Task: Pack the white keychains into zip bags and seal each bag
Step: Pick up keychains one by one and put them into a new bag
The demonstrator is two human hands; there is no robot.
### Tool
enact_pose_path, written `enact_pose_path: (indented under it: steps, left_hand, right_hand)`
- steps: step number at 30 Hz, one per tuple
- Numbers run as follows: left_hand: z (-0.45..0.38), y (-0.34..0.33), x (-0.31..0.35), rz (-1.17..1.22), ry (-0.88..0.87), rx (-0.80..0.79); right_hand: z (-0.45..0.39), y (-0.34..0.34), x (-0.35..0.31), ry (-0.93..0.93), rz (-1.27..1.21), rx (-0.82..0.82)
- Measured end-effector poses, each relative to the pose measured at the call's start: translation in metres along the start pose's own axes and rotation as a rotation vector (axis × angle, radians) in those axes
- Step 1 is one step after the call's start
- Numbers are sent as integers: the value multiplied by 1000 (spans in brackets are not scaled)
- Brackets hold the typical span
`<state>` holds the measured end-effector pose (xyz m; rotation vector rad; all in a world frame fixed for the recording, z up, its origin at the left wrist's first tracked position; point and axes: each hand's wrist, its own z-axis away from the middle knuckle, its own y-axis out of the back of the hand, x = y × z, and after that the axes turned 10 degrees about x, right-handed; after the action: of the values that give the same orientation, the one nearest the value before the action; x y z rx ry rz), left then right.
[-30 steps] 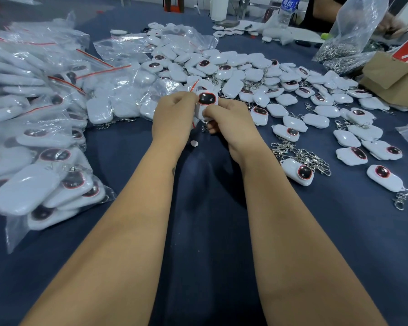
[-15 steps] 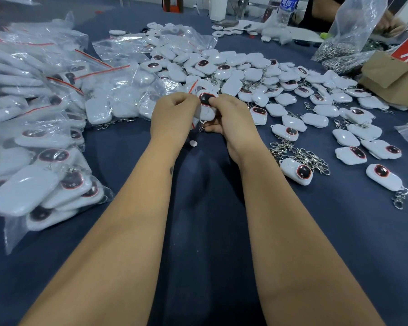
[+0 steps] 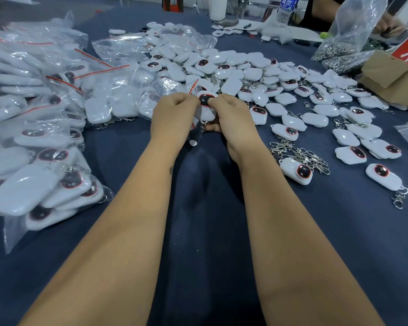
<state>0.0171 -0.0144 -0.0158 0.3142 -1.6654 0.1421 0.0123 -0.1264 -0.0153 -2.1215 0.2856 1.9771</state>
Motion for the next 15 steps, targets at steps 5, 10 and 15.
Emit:
enact_pose_path:
  steps: [5, 10, 15]
  left_hand:
    - [1, 1, 2, 22, -8, -5]
    - [0, 0, -2, -48, -57, 5]
    - [-2, 0, -2, -107, -97, 15]
  right_hand:
    - [0, 1, 0, 5, 18, -24]
    - [0, 0, 0, 5, 71, -34]
    - [0, -1, 0, 2, 105, -40]
